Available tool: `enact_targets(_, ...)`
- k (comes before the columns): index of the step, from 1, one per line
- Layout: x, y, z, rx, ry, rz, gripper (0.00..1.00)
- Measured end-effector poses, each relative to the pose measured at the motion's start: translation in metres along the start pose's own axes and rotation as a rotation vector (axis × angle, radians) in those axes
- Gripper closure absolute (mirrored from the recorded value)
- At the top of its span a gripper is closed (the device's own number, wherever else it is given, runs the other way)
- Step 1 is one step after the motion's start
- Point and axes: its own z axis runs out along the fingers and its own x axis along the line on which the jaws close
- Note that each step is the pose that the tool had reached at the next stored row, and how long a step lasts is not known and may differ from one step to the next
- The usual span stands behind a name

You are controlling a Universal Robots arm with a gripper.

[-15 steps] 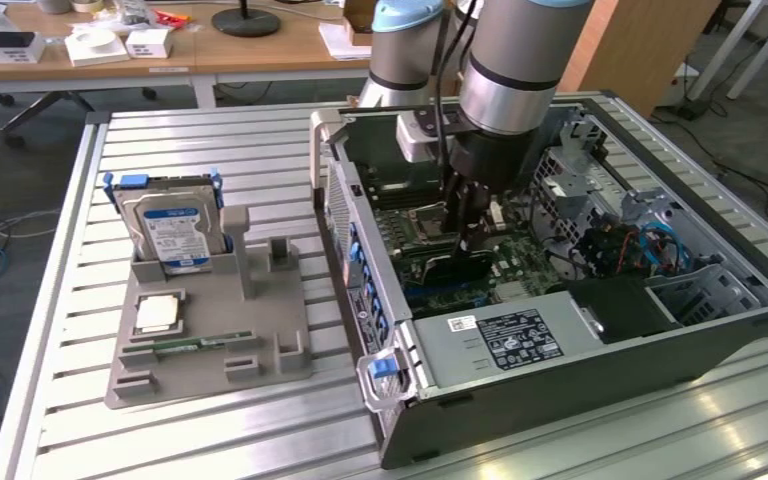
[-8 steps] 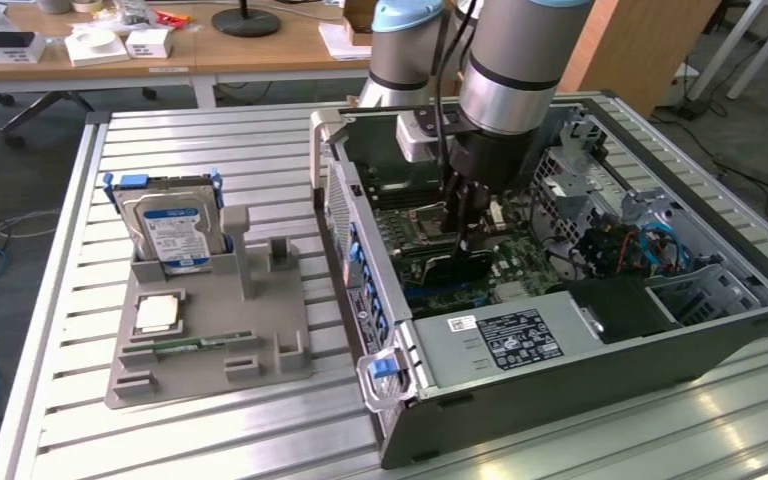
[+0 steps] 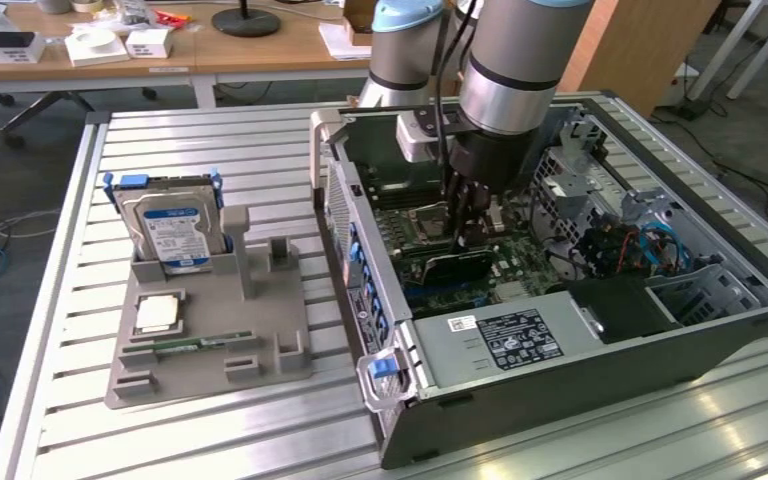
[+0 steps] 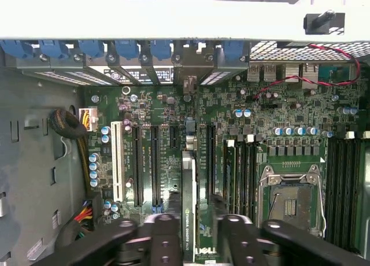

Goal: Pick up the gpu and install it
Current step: 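Press down on the gpu until it lock into place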

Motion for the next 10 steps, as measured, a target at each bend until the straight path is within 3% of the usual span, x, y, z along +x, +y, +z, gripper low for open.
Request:
enact_targets(1,0.0,0.0,0.0,0.0,0.0,0.0,0.69)
enact_targets(6,0.0,0.0,0.0,0.0,0.0,0.0,0.9)
enact_targets(10,0.0,0.0,0.0,0.0,0.0,0.0,0.9)
